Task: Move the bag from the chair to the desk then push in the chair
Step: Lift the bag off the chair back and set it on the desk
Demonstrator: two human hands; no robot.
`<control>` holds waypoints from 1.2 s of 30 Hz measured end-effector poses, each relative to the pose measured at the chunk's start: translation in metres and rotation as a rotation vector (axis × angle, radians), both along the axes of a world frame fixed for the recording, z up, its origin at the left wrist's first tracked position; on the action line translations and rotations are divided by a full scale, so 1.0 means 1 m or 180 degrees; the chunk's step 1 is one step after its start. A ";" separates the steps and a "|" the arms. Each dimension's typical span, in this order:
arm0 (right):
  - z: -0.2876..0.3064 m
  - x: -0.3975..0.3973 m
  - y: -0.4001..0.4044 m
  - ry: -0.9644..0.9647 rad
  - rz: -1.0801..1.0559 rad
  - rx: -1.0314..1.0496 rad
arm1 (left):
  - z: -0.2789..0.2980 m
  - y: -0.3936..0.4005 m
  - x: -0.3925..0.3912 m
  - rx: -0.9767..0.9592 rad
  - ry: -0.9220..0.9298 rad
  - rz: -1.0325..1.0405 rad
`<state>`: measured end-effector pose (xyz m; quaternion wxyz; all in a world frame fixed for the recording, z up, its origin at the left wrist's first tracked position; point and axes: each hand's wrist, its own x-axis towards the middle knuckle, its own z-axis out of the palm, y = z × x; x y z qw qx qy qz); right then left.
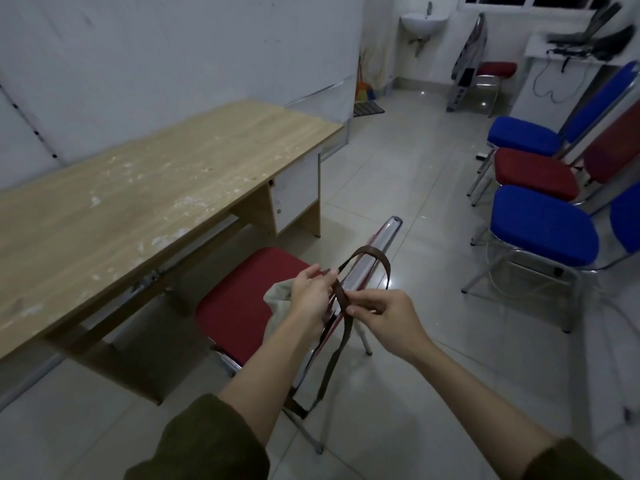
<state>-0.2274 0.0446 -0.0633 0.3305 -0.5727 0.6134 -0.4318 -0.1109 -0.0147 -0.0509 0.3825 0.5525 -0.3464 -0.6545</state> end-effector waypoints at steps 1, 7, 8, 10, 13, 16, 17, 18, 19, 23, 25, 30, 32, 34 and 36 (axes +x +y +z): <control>0.003 -0.002 -0.003 0.0152 -0.0030 -0.0066 | 0.000 -0.003 0.002 -0.0007 0.0262 0.0022; -0.002 -0.029 -0.043 0.0742 -0.0867 -0.0074 | 0.000 -0.033 0.046 -0.0699 -0.0153 -0.1151; -0.004 -0.032 -0.048 0.0743 -0.0857 0.0063 | 0.000 -0.042 0.057 -0.1003 -0.0460 -0.1459; -0.004 -0.038 -0.057 0.0714 -0.0880 0.0196 | 0.002 -0.064 0.076 -0.1534 -0.0827 -0.1869; 0.009 -0.050 -0.078 0.1188 -0.1119 0.0040 | 0.009 -0.099 0.101 -0.1990 -0.1199 -0.2098; 0.026 -0.058 -0.110 0.1644 -0.1262 -0.0025 | 0.012 -0.130 0.113 -0.2028 -0.1246 -0.2219; 0.030 -0.058 -0.121 0.1747 -0.1263 -0.0010 | 0.012 -0.138 0.114 -0.2054 -0.1243 -0.2235; 0.034 -0.057 -0.133 0.1804 -0.1253 -0.0011 | 0.010 -0.147 0.114 -0.2095 -0.1253 -0.2221; 0.036 -0.055 -0.144 0.1826 -0.1235 -0.0021 | 0.009 -0.155 0.114 -0.2118 -0.1222 -0.2190; 0.043 -0.034 -0.183 0.1983 -0.1003 -0.0151 | 0.000 -0.183 0.121 -0.2044 -0.1033 -0.1703; 0.045 -0.010 -0.195 0.2115 -0.0603 0.0134 | -0.003 -0.193 0.131 -0.1977 -0.0961 -0.1453; 0.022 0.046 -0.208 0.1844 0.0754 0.1280 | -0.015 -0.202 0.163 -0.1521 -0.0768 -0.1546; 0.006 0.059 -0.210 0.1469 0.0931 0.1504 | -0.022 -0.198 0.171 -0.1324 -0.0738 -0.1777; -0.009 0.073 -0.208 0.1430 0.1207 0.1644 | -0.034 -0.190 0.174 -0.1183 -0.0726 -0.2035; -0.022 0.085 -0.204 0.1684 0.1635 0.1668 | -0.049 -0.180 0.172 -0.1092 -0.0662 -0.2273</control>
